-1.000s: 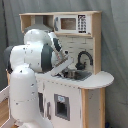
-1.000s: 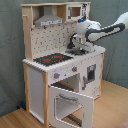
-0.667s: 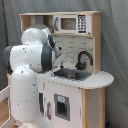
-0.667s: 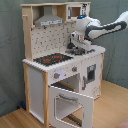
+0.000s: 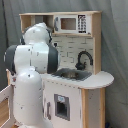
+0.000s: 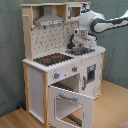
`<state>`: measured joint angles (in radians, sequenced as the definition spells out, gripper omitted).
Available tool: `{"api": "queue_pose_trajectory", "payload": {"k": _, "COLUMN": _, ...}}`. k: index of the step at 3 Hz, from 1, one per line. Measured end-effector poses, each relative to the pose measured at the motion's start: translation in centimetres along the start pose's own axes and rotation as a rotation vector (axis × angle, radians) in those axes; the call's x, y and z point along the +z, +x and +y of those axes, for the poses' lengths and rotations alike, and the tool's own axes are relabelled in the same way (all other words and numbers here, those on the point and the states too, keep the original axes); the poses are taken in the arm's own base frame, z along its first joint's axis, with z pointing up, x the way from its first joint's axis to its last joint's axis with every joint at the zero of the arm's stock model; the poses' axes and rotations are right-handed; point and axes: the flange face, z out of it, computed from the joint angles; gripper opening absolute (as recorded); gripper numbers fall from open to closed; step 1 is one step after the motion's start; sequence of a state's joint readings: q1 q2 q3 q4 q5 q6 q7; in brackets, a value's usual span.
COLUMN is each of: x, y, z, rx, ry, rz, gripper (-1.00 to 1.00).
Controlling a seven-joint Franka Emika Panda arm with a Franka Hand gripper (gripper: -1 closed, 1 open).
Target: Play with the kitchen
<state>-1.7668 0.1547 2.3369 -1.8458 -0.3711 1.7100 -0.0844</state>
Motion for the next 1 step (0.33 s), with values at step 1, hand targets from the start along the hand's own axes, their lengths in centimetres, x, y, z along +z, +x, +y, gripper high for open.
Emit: {"api": "queue_pose_trajectory", "payload": {"k": 1, "x": -1.05, "y": -1.5, "z": -0.83, "rx": 0.01, "ry": 0.03, "rz": -0.027, "gripper": 1.0}}
